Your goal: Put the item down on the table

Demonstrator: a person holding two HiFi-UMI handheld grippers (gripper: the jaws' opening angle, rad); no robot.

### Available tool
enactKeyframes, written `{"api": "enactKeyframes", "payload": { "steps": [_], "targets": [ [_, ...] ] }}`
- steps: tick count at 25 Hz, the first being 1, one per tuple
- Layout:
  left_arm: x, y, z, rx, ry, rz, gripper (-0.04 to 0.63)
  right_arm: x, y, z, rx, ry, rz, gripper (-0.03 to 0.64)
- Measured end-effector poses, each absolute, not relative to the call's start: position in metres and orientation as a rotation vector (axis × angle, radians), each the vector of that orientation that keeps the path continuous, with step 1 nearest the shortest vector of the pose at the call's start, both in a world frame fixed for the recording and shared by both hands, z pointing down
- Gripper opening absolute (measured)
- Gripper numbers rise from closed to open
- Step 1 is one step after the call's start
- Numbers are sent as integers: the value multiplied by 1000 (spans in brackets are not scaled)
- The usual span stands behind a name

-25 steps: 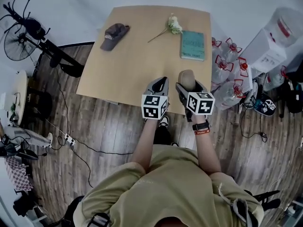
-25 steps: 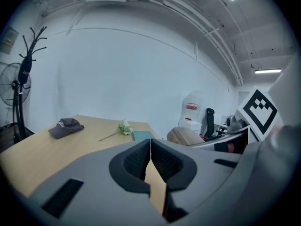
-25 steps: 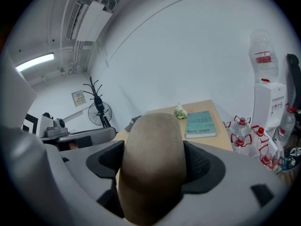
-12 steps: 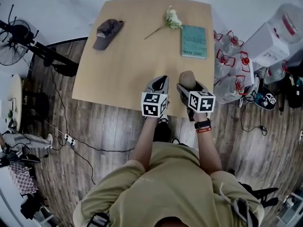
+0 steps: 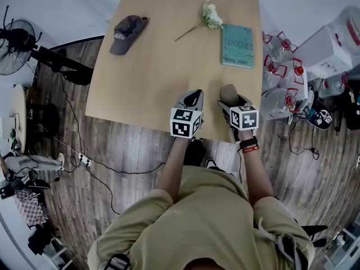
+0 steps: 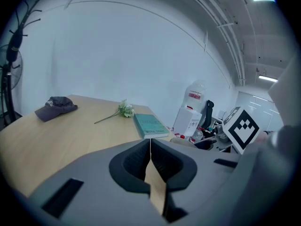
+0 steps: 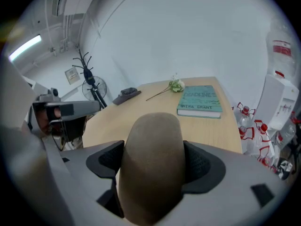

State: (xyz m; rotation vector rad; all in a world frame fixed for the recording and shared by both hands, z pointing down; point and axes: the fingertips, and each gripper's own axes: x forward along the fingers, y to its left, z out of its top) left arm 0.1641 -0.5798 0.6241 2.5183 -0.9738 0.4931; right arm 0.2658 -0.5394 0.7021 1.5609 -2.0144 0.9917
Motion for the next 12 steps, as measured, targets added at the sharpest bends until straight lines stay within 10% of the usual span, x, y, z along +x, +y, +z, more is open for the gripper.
{"api": "enactKeyframes", "payload": {
  "steps": [12],
  "targets": [
    [165,-613,651,2480,-940,535,25,259,-565,747,1115,-2008,680,399]
  ]
}}
